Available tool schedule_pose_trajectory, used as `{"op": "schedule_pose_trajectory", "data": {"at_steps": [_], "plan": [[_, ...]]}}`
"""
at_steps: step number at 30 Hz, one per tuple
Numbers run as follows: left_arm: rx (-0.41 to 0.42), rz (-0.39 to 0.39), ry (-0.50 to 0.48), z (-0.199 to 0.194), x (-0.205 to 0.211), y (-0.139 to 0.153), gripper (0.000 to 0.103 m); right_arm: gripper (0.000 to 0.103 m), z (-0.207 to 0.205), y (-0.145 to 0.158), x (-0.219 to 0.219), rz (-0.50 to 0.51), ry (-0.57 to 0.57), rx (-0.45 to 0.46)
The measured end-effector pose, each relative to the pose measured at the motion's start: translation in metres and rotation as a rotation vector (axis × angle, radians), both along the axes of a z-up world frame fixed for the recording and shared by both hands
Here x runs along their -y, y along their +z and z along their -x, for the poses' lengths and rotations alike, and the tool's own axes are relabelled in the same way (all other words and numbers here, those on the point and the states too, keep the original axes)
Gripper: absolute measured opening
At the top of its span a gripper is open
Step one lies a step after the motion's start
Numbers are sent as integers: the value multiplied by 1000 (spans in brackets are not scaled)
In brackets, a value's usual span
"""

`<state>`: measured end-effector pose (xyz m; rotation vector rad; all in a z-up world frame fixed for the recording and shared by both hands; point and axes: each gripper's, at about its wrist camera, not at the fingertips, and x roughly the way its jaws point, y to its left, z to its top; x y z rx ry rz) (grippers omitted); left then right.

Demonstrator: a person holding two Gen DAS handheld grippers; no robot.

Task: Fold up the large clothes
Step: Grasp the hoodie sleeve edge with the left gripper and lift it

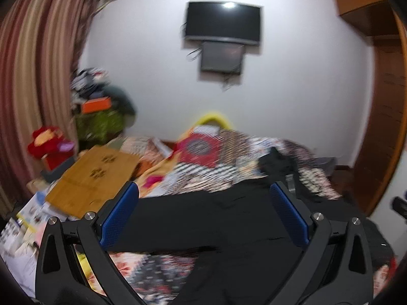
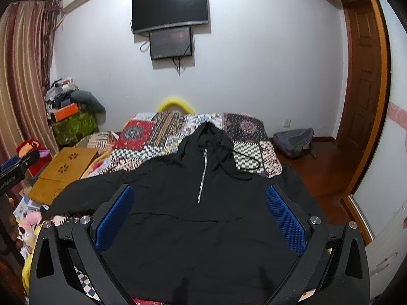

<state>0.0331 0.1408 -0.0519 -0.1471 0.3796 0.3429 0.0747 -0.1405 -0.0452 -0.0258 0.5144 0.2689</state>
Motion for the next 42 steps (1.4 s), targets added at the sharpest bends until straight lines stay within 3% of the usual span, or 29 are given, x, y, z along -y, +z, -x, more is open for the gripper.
{"op": "schedule_pose_trajectory", "data": {"at_steps": [9,11,14,19,24,30,32,35,40,42], "plan": [[-191,227,215,-10,-119,-79,103,103,-27,-28,-18,47,13,-113],[-225,278,228,-9,-140,-97,103,103,-35,-35,-21,53,14,-156],[-259,416,220,-6,-170,-127,103,103,-47,-46,-25,54,14,-213],[-283,649,185,-1,-204,-166,102,103,-67,-65,-34,47,16,-299],[-259,868,190,7,-231,-202,90,103,-76,-78,-42,48,20,-351],[-219,1017,190,6,-249,-229,88,103,-82,-82,-47,47,24,-374],[-216,1011,192,2,-254,-232,86,103,-86,-83,-48,51,26,-378],[-228,954,227,-7,-260,-228,77,103,-88,-84,-50,51,25,-382],[-293,696,321,-28,-256,-207,51,103,-88,-80,-48,58,13,-372],[-331,554,350,-39,-249,-198,32,103,-88,-77,-45,52,8,-367]]}}
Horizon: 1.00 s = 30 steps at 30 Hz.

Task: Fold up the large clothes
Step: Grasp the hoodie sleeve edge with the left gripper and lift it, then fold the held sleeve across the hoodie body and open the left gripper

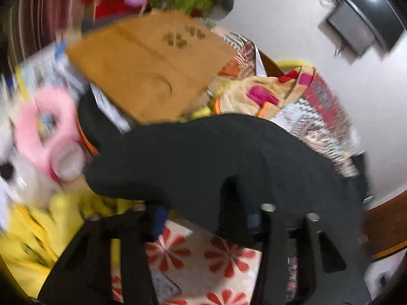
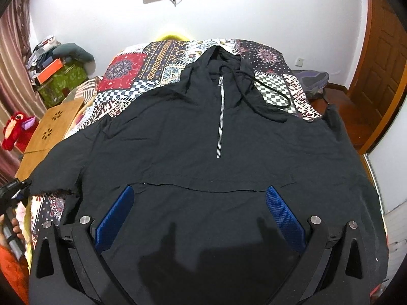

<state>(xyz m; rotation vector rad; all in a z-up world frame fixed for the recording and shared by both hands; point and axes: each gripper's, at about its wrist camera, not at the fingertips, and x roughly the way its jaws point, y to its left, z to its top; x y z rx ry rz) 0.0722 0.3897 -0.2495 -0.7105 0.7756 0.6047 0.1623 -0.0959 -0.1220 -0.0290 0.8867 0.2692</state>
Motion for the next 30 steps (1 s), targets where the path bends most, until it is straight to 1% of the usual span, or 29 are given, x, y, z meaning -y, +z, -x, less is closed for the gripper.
{"op": "schedule_pose_trajectory", "data": {"at_steps": [1,2,3,5,7,11,13,15,19,22,27,30], "plan": [[-18,-44,-6,-5,1,3,25,103,1,2,2,-4,-3,5],[-34,-79,-13,-11,3,7,13,103,0,3,3,-5,-6,9],[-37,-109,-29,-15,6,13,9,103,1,4,5,-5,-8,14],[-17,-136,-48,-18,8,24,5,103,1,6,9,-4,-16,24],[16,-183,-74,-23,17,44,4,103,2,7,14,-10,-24,31],[91,-240,-127,-34,35,82,4,103,4,9,23,-25,-32,41],[135,-276,-172,-44,53,106,4,103,4,10,29,-21,-35,50],[173,-293,-215,-54,70,125,3,103,6,11,32,-12,-35,62],[254,-302,-301,-75,108,159,3,103,9,11,44,27,-29,92],[307,-304,-383,-97,145,182,3,103,8,11,52,29,-28,91],[350,-331,-521,-134,212,207,3,103,7,11,71,-2,-43,95],[371,-324,-622,-153,258,213,3,103,7,9,79,4,-51,98]]}}
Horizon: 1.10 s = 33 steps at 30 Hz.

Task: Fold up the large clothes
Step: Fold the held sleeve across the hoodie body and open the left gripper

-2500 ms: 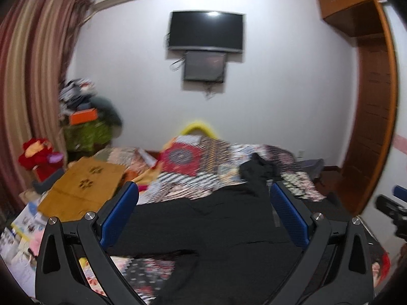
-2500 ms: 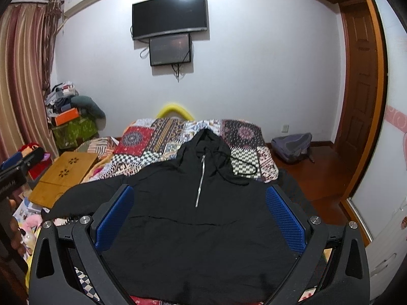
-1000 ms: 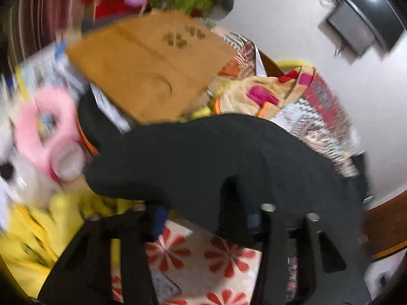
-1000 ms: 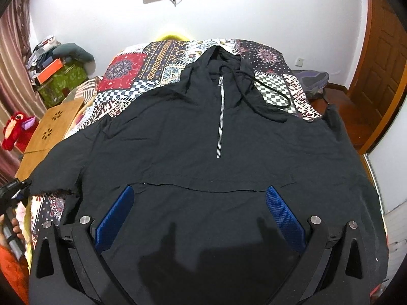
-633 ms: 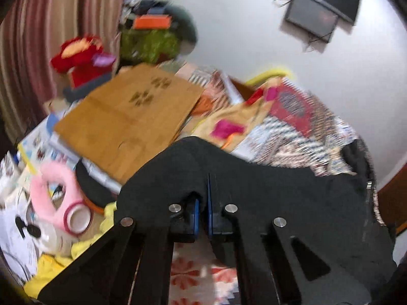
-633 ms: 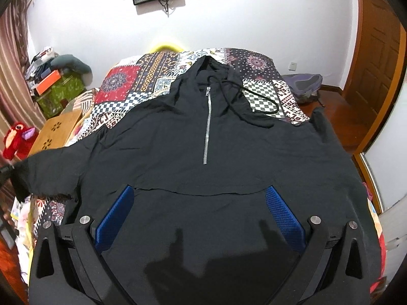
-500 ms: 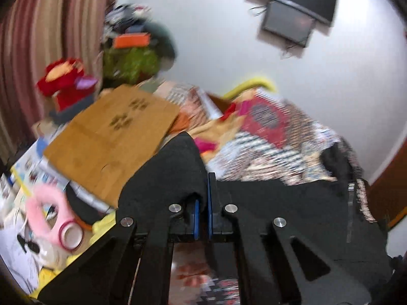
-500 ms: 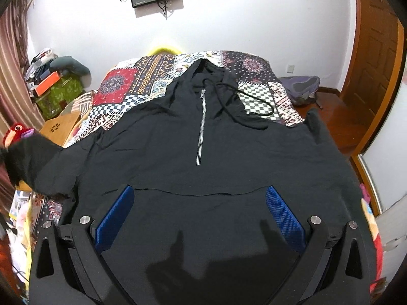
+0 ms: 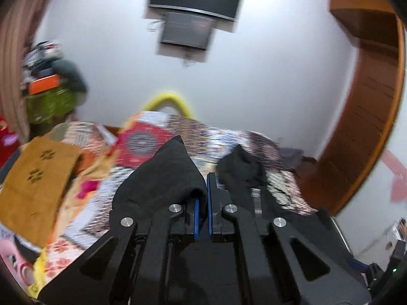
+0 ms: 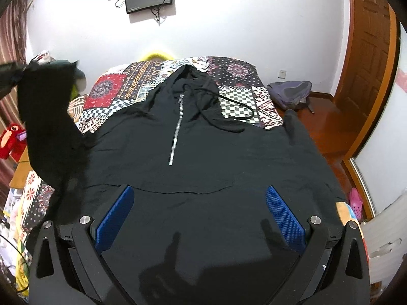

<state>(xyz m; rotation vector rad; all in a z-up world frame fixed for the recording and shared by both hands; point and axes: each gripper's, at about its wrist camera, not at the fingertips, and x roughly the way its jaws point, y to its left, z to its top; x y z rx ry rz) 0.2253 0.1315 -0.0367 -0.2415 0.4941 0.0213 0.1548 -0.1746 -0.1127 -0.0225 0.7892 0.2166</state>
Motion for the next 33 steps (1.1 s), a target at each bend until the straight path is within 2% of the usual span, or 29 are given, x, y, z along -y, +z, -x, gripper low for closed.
{"op": "schedule_pose_trajectory", "data": {"at_steps": [4,6,10,15,19,22,25,27,29,31,32,33], "plan": [[-24,-20,-109,-20,54,-5,3,103,-1,-2,11,1,-10,2],[-63,-31,-166,-33,84,-16,3,103,0,-3,17,0,-18,-2],[-189,-50,-260,-49,132,-57,3,103,0,-6,29,2,-34,-10],[-339,-63,-327,-53,169,-110,3,103,1,-11,38,-5,-49,-35],[-409,-90,-386,-46,189,-132,6,103,1,-14,41,3,-55,-50],[-455,-151,-440,-35,203,-147,10,103,2,-13,41,5,-67,-49],[-485,-173,-465,-27,207,-158,15,103,3,-11,41,2,-67,-49],[-498,-154,-478,-22,204,-160,28,103,4,-9,39,11,-62,-47],[-489,-156,-467,-15,198,-153,34,103,4,-5,37,22,-57,-39],[-449,-156,-450,-5,187,-137,35,103,4,0,33,29,-45,-25],[-426,-147,-444,-1,180,-128,38,103,4,2,31,35,-39,-20],[-404,-146,-429,2,173,-120,50,103,4,5,29,42,-33,-13]]}}
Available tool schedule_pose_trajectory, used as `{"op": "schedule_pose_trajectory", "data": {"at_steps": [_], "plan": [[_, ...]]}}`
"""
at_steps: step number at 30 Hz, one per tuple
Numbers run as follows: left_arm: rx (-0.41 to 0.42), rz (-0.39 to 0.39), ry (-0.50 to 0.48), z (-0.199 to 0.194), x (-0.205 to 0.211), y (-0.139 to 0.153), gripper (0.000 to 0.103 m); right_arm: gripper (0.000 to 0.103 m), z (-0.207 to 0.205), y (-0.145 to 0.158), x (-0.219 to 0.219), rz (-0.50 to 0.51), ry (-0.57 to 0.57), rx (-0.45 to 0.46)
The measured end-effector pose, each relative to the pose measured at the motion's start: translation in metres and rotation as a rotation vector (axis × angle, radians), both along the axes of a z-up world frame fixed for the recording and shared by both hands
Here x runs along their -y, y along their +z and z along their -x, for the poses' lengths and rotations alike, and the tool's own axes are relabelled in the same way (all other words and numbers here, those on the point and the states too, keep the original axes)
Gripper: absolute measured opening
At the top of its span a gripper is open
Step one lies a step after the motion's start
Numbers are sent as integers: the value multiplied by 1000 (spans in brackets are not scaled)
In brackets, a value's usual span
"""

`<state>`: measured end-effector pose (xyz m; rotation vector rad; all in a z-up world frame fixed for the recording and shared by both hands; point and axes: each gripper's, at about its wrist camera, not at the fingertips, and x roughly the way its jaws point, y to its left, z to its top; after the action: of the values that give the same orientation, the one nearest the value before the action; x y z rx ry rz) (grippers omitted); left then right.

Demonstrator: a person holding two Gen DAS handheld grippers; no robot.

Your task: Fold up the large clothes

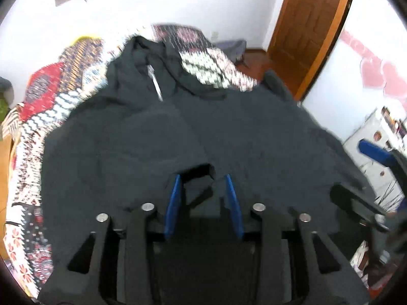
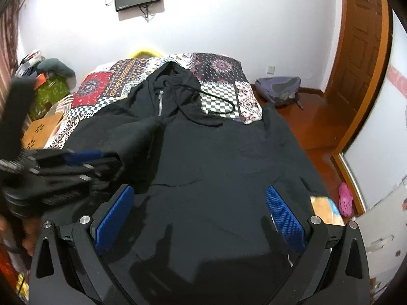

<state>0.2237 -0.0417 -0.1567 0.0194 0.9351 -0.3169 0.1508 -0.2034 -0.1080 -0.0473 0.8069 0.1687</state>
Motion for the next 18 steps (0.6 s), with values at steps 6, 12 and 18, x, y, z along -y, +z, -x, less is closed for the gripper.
{"op": "schedule_pose_trajectory", "data": {"at_steps": [6,12,18], "plan": [[190,-9,127,23,-62,63,72,103,-6,24,-23,37,47,85],[241,-50,236,42,-121,73,86,103,-23,29,-68,73,188,93],[175,-105,316,58,-162,43,86,103,-49,-9,-122,163,374,-33]]}}
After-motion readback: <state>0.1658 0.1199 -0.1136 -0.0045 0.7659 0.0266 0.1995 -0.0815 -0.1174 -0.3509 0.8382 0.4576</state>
